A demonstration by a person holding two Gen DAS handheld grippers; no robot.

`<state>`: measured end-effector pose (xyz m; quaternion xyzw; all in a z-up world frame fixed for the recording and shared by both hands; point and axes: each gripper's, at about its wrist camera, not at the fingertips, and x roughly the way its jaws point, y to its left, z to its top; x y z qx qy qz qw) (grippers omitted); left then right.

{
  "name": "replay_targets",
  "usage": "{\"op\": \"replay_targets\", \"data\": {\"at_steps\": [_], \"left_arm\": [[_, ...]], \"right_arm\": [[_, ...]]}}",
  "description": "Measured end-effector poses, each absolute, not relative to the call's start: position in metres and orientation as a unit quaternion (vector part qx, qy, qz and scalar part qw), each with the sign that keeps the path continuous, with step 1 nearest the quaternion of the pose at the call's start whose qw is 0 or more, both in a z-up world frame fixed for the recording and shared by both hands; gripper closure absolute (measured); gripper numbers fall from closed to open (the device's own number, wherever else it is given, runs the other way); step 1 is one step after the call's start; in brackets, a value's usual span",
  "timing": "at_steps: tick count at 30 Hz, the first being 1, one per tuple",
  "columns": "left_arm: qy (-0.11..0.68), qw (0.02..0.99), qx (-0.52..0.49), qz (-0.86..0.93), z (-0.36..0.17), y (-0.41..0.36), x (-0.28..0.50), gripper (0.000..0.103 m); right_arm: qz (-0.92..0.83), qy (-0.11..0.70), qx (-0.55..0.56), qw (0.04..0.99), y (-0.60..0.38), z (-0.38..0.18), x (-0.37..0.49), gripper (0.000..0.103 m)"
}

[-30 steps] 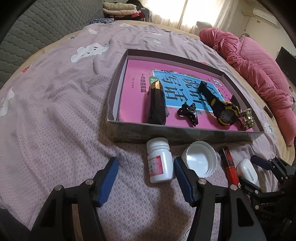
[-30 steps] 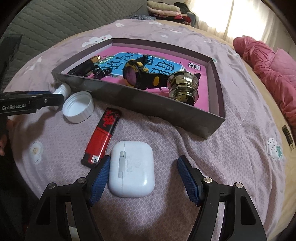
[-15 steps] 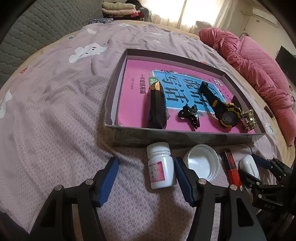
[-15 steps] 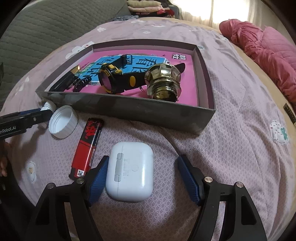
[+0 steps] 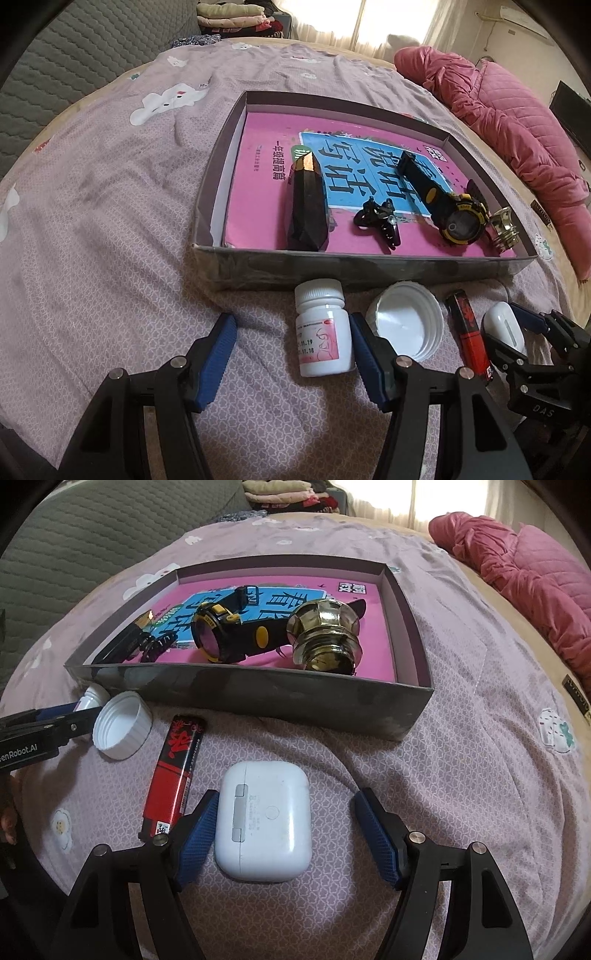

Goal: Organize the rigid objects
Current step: 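Close the left tool on the white pill bottle while the right tool grips the white earbud case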

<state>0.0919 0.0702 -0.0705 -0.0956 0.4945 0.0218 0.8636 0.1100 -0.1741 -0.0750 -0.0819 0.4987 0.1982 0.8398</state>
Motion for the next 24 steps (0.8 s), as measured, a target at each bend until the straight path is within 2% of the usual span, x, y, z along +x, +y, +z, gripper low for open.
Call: {"op": "replay_targets", "data": {"at_steps": [3,5,6,7,10,21,24], "left_arm": [[0.495,0.864,-0.091,0.023,-0.0709,0.0688,0.0918,0.041],[0.495,0.864,-0.086,0.024,-0.0710,0.0671,0.0921,0.042],[0.495,0.864,-0.083,0.024,-0.0712,0.0662,0.0923,0.042],[0.496,0.864,-0.080,0.024,-0.0711,0.0656,0.0926,0.042],[0.496,0.865,-0.076,0.024,-0.0713,0.0649,0.0929,0.044],[0.497,0.865,-0.065,0.024,-0.0731,0.0630,0.0932,0.045],[0.494,0.867,-0.059,0.026,-0.0733,0.0622,0.0934,0.050]], "right_arm": [[0.199,0.499,-0.081,0.839,-0.1739,-0.0741,0.1107,0.028],[0.200,0.497,-0.083,0.840,-0.1732,-0.0734,0.1102,0.033],[0.205,0.496,-0.083,0.840,-0.1725,-0.0724,0.1095,0.038],[0.212,0.494,-0.084,0.839,-0.1714,-0.0708,0.1081,0.047],[0.219,0.487,-0.103,0.839,-0.1652,-0.0691,0.1044,0.057],[0.232,0.500,-0.068,0.831,-0.1700,-0.0745,0.1081,0.054],[0.231,0.498,-0.078,0.832,-0.1687,-0.0730,0.1078,0.055]]}}
